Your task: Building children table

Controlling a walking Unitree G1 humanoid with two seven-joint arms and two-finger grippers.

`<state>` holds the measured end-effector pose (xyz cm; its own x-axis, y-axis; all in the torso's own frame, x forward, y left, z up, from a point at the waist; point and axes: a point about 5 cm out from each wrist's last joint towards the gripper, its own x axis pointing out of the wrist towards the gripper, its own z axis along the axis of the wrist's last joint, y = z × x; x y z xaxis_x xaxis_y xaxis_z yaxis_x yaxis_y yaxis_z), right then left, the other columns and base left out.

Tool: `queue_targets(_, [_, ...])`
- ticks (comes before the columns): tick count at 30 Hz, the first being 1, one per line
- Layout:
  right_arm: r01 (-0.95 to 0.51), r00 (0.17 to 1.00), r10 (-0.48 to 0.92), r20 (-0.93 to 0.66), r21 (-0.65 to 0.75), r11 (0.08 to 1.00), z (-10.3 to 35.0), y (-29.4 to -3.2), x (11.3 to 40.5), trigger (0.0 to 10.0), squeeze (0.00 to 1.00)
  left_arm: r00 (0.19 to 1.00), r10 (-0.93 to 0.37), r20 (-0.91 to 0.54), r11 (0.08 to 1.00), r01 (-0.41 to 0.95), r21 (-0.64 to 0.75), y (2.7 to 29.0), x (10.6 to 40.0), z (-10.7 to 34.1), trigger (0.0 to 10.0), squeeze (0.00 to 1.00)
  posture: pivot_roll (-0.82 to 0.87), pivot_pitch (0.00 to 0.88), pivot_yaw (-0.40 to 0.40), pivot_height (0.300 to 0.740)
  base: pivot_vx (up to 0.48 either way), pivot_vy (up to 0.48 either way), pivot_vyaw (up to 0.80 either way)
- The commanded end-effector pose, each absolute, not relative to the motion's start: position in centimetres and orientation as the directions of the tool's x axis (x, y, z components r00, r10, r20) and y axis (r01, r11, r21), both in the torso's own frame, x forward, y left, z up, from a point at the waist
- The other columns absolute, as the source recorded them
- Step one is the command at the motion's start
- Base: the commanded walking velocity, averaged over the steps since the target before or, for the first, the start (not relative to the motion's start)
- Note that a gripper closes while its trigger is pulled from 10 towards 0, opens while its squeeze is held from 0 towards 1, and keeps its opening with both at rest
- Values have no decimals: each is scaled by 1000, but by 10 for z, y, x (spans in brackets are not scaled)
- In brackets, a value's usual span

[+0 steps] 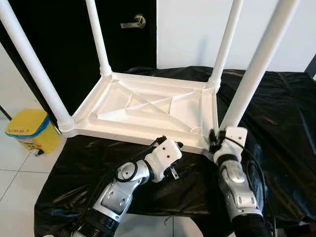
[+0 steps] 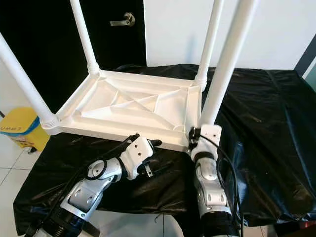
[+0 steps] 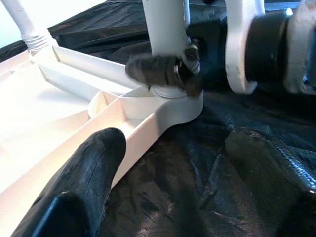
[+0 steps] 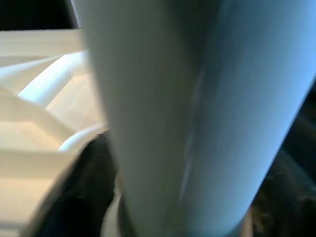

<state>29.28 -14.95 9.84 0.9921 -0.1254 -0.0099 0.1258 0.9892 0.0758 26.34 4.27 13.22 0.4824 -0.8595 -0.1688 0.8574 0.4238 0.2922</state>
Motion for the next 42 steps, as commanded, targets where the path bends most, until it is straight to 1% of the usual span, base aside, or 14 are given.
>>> queue_targets(1, [117, 993, -116, -17, 82, 990, 98, -149, 293, 10000, 1000, 489, -855, -174, 429, 854, 294, 42, 264, 132, 10000, 0, -164, 0, 0, 740, 0, 0, 0])
queue_targets(8, [-57, 997, 55, 53, 52, 997, 112, -168, 293, 10000, 1000, 500, -849, -172, 438, 847, 302, 45, 267, 134, 10000, 0, -165, 0, 14, 740, 0, 0, 0])
queue_targets(9, [-99, 994, 97, 54, 34, 994, 114, -171, 294, 10000, 0, 500, -849, -171, 437, 847, 303, 45, 267, 134, 10000, 0, -165, 0, 19, 740, 0, 0, 0])
queue_targets(14, [-186, 981, 187, 59, -24, 982, 117, -181, 296, 10000, 0, 490, -854, -175, 425, 850, 311, 44, 267, 135, 10000, 0, -163, 0, 29, 740, 0, 0, 0])
queue_targets(18, [-306, 949, 312, 51, -94, 947, 119, -185, 301, 10000, 0, 471, -864, -179, 398, 856, 330, 41, 269, 139, 10000, 0, -140, 0, 50, 740, 0, 0, 0])
queue_targets(24, [-363, 931, 366, 7, -103, 926, 112, -191, 299, 10000, 0, 468, -867, -174, 396, 857, 330, 39, 269, 141, 10000, 0, -135, 0, 35, 740, 0, 0, 0])
queue_targets(25, [-365, 930, 367, -9, -108, 925, 108, -193, 298, 1569, 0, 470, -865, -174, 399, 855, 331, 39, 269, 140, 10000, 0, -126, 0, 22, 740, 0, 0, 0])
queue_targets(27, [-365, 931, 365, -19, -112, 924, 106, -195, 297, 1569, 0, 473, -864, -175, 400, 854, 331, 39, 269, 139, 10000, 0, -126, 0, 22, 740, 0, 0, 0])
queue_targets(28, [-363, 932, 362, -33, -113, 925, 103, -197, 296, 0, 0, 477, -862, -173, 406, 853, 329, 40, 268, 139, 10000, 0, -122, 0, 16, 740, 0, 0, 0])
queue_targets(35, [-358, 933, 354, -58, -97, 929, 94, -201, 293, 0, 0, 485, -857, -174, 414, 850, 326, 41, 268, 138, 10000, 0, -118, 0, 9, 740, 0, 0, 0])
queue_targets(36, [-351, 936, 347, -57, -88, 932, 93, -201, 292, 4549, 0, 485, -857, -174, 415, 849, 327, 41, 269, 138, 10000, 0, -121, 0, 10, 740, 0, 0, 0])
queue_targets(37, [-351, 936, 347, -57, -88, 932, 93, -201, 292, 4549, 0, 485, -857, -174, 415, 849, 327, 41, 269, 138, 10000, 0, -121, 0, 10, 740, 0, 0, 0])
queue_targets(38, [-345, 938, 342, -55, -75, 935, 93, -200, 292, 10000, 0, 486, -856, -174, 415, 848, 329, 41, 269, 138, 10000, 0, -123, 0, 10, 740, 0, 0, 0])
queue_targets(42, [-310, 950, 307, -50, -41, 950, 91, -198, 289, 10000, 0, 495, -853, -165, 425, 843, 331, 41, 271, 140, 10000, 0, -129, 0, 3, 740, 0, 0, 0])
